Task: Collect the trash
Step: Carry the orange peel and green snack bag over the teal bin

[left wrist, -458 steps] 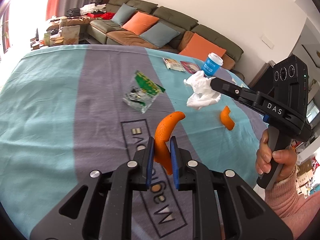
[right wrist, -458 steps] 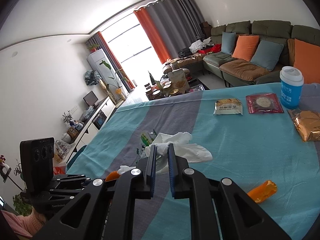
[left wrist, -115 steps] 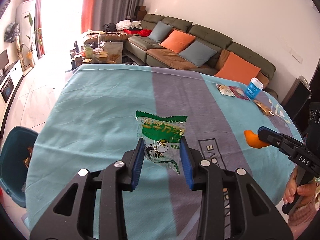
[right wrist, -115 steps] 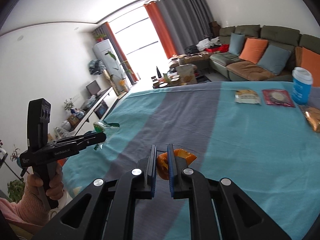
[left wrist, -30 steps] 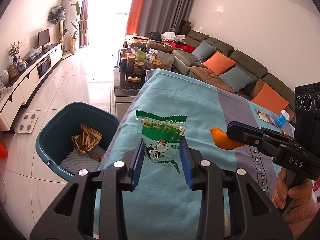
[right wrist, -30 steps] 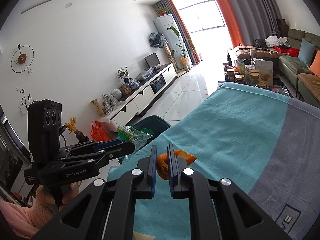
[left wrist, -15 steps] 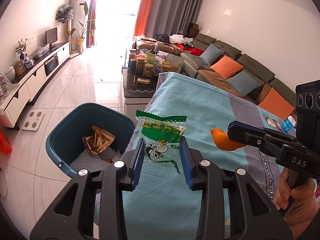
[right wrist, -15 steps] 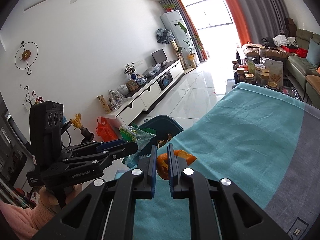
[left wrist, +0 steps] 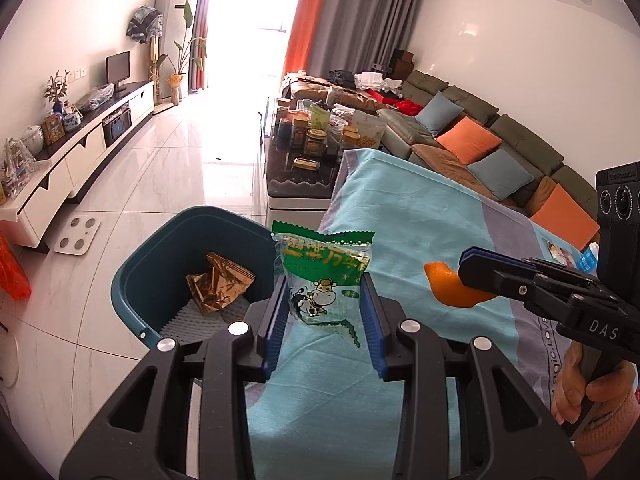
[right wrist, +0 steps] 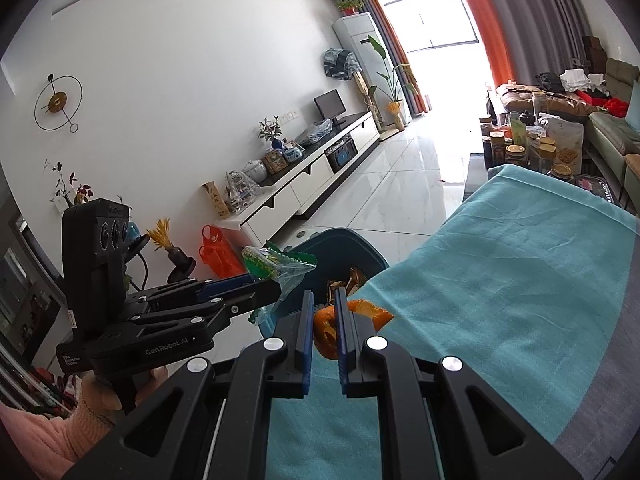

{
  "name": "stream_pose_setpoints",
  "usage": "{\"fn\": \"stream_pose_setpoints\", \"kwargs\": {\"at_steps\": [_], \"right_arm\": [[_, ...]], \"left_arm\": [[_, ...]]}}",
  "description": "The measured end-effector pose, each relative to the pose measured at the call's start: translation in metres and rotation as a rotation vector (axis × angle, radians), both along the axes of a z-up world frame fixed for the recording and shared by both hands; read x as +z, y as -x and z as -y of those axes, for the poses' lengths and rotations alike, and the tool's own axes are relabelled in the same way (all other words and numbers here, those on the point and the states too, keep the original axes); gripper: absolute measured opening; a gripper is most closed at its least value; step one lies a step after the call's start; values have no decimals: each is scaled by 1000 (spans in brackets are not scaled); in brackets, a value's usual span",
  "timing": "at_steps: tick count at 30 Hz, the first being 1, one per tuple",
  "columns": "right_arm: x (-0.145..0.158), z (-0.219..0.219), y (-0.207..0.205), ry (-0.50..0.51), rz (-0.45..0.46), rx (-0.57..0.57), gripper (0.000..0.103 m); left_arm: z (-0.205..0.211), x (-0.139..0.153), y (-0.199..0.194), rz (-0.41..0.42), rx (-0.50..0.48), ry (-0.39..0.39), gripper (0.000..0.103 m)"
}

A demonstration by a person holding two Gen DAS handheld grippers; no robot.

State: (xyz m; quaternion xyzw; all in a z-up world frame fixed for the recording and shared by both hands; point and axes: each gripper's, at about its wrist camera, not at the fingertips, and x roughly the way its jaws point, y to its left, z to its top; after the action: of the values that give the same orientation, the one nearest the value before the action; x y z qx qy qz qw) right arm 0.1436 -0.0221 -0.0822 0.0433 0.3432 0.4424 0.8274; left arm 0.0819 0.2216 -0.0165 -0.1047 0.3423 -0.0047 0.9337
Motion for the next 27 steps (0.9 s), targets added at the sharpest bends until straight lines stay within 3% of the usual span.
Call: {"fn": "stream_pose_setpoints", "kwargs": {"at_steps": [27], "right_arm": [[2,-43,-8,34,0,68,9]], "left_arm": [[-32,-11,-9,-21,65,5,35]]}}
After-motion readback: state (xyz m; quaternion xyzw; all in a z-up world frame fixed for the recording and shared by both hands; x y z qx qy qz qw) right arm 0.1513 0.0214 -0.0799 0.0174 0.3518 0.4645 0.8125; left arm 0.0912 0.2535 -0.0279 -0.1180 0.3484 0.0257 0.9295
